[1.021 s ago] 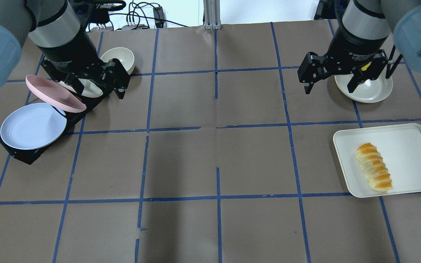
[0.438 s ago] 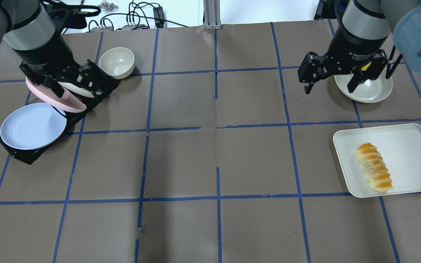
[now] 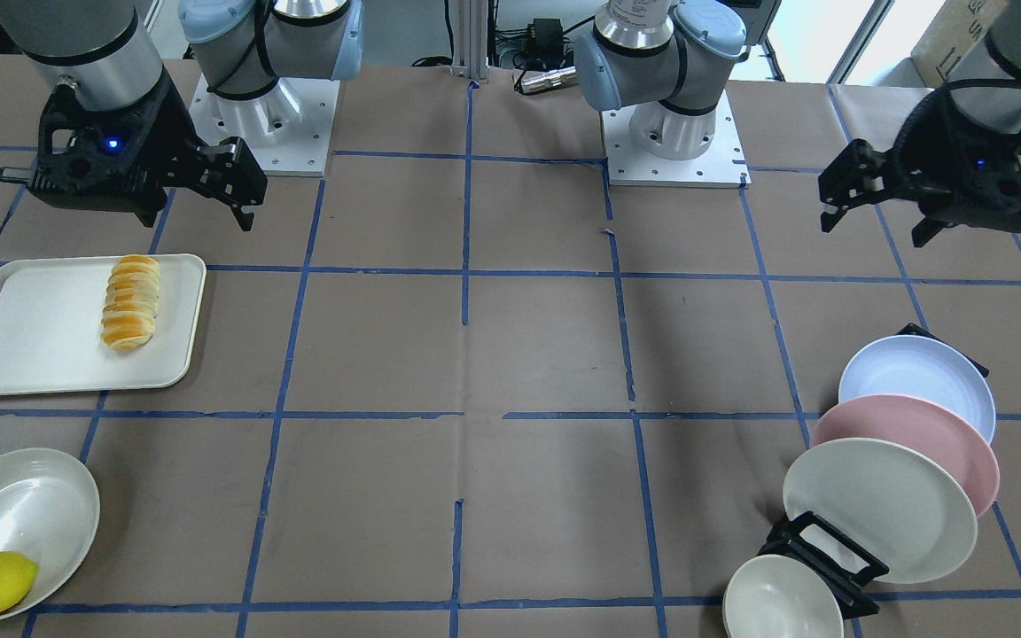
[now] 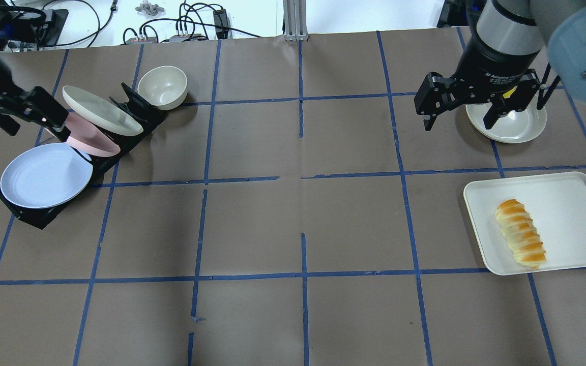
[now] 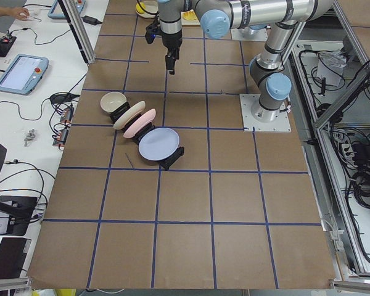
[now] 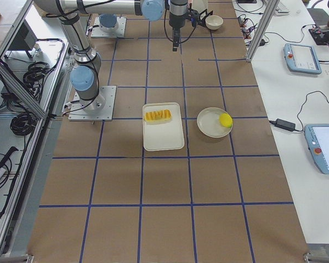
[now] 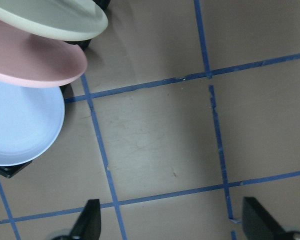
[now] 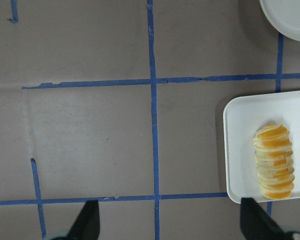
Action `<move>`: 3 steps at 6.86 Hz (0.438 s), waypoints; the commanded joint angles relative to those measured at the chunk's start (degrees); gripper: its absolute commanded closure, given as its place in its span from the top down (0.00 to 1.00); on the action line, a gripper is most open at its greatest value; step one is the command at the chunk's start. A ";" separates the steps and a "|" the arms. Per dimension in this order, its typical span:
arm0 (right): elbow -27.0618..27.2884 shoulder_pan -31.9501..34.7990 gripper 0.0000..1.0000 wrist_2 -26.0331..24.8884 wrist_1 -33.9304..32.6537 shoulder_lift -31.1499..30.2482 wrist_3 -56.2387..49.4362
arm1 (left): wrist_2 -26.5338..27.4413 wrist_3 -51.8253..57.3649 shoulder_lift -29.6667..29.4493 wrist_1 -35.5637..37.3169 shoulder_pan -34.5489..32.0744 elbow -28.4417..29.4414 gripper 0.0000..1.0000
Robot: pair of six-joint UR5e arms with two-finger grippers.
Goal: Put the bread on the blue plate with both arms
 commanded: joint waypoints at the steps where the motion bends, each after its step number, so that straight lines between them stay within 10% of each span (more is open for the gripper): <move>1: 0.00 0.00 1.00 0.07 0.00 0.10 -0.05 | -2.63 6.91 -1.19 -0.54 8.60 0.07 1.00; 3: 0.00 -0.17 1.00 0.15 1.05 0.19 -0.40 | -2.99 15.26 -4.61 -0.28 15.37 0.42 1.00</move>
